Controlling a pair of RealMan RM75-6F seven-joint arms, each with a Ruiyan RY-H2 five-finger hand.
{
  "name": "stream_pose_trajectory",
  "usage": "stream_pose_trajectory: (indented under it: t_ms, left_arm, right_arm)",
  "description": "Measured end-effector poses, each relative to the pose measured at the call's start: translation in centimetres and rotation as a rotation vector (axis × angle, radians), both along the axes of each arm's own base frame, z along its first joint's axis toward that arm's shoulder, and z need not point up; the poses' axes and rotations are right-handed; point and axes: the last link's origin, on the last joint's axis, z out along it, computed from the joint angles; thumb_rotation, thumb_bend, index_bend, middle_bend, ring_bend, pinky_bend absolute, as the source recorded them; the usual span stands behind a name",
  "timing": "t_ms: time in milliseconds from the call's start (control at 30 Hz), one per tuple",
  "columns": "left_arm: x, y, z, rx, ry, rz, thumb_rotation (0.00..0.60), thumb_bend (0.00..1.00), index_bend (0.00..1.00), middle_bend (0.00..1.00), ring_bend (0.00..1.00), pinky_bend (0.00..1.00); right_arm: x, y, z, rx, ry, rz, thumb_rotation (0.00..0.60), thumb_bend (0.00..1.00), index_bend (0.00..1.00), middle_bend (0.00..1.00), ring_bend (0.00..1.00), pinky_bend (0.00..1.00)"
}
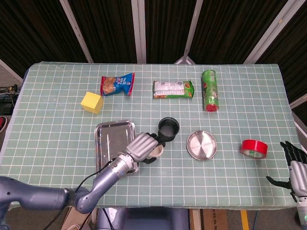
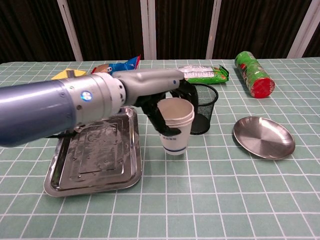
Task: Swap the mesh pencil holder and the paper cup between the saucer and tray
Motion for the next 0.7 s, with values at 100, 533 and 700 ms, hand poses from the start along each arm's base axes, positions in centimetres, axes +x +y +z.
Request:
stream_pose_trajectory:
  t_ms: [100, 533, 700]
  left_arm:
    - [1.4, -0.3, -2.0, -0.032, 0.009, 0.006, 0.600, 0.38, 0.34, 0.27, 0.26, 0.39]
    - [3.4, -1.1, -3.0, -0.069, 0.045, 0.006, 0.600, 0.04, 0.23, 0.08, 0.03, 0.20]
    - [3.9, -1.6, -1.7, -0.070, 0.028, -0.014, 0.600, 0.03, 0.23, 0.07, 0.03, 0.20]
  right_arm:
    - [-0.2, 0.0, 0.2, -0.005, -0.001, -0.003, 0.600, 0.00, 0.00, 0.00, 0.01, 0.00]
    - [-0.3, 0.1, 0.5, -0.017, -0.025, -0.012, 0.600, 0.00, 0.00, 0.00, 0.01, 0.00]
    - [-0.2, 0.1, 0.4, -0.014, -0.017, -0.016, 0.600, 0.00, 0.00, 0.00, 0.01, 0.00]
